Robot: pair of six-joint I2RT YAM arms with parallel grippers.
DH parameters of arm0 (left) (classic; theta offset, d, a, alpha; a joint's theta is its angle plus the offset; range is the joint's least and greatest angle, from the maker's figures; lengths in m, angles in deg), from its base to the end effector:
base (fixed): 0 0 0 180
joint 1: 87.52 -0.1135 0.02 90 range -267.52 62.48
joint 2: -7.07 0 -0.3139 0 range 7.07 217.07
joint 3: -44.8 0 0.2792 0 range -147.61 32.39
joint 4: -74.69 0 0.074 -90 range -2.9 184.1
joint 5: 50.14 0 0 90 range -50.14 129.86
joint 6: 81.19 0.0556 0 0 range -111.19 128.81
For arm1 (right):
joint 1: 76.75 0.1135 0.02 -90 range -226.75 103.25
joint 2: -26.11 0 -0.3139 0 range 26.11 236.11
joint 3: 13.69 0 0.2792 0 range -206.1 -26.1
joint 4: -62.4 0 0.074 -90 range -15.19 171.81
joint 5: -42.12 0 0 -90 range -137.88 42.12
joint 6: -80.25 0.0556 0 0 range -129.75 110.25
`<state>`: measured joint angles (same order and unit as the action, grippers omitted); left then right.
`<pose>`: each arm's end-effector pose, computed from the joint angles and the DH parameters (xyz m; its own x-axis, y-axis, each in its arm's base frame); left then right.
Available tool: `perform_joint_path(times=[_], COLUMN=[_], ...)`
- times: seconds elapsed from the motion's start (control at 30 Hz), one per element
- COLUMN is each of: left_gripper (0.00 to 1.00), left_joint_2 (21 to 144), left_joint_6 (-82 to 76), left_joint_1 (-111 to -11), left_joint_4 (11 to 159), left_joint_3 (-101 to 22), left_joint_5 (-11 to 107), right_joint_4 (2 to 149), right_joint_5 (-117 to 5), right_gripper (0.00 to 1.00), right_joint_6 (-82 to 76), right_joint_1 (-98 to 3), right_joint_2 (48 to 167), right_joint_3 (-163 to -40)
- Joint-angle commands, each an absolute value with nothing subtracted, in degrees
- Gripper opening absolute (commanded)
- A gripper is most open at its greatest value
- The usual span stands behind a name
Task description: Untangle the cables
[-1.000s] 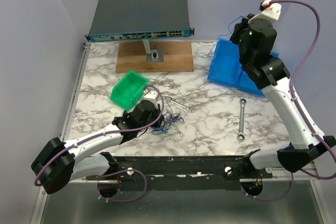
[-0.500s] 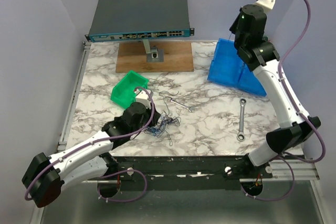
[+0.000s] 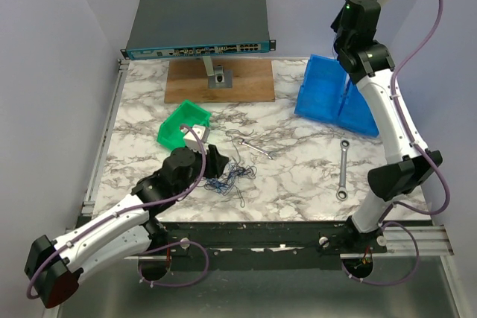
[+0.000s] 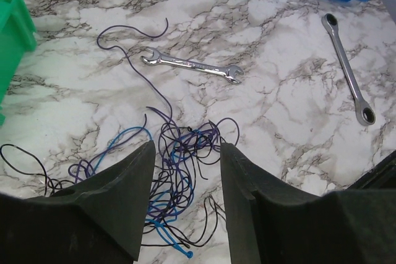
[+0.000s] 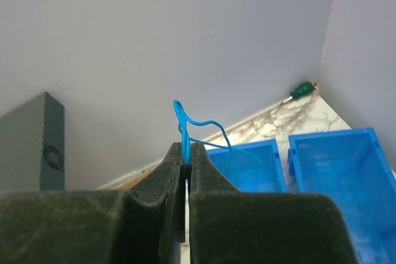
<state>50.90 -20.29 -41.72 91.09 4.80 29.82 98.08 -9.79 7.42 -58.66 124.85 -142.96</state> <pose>0.1415 -0.1316 0.2677 -0.4985 -0.1743 -0.8492 0.3999 0.8229 -0.4037 0.4151 0.0995 0.5550 0.0187 0.2505 -0.9679 0.3497 0.9053 0.2411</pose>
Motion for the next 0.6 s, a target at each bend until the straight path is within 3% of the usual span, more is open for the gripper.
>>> perform_joint_path(times=[0.0, 0.57], left_gripper=[0.49, 0.54], left_joint_2=[48.59, 48.37], left_joint_6=[-19.27, -18.48], left_joint_1=[-41.92, -41.96], left_joint_4=[91.80, 94.39], left_joint_3=[5.83, 4.18], left_joint_5=[28.21, 26.10], right_joint_4=[98.85, 99.33], right_joint_5=[-9.36, -12.14], right_gripper=[0.01, 0.01], right_joint_6=[4.65, 6.98], right_joint_1=[-59.00, -64.09], right_joint_2=[127.16, 132.64], right_joint_3=[-147.77, -141.21])
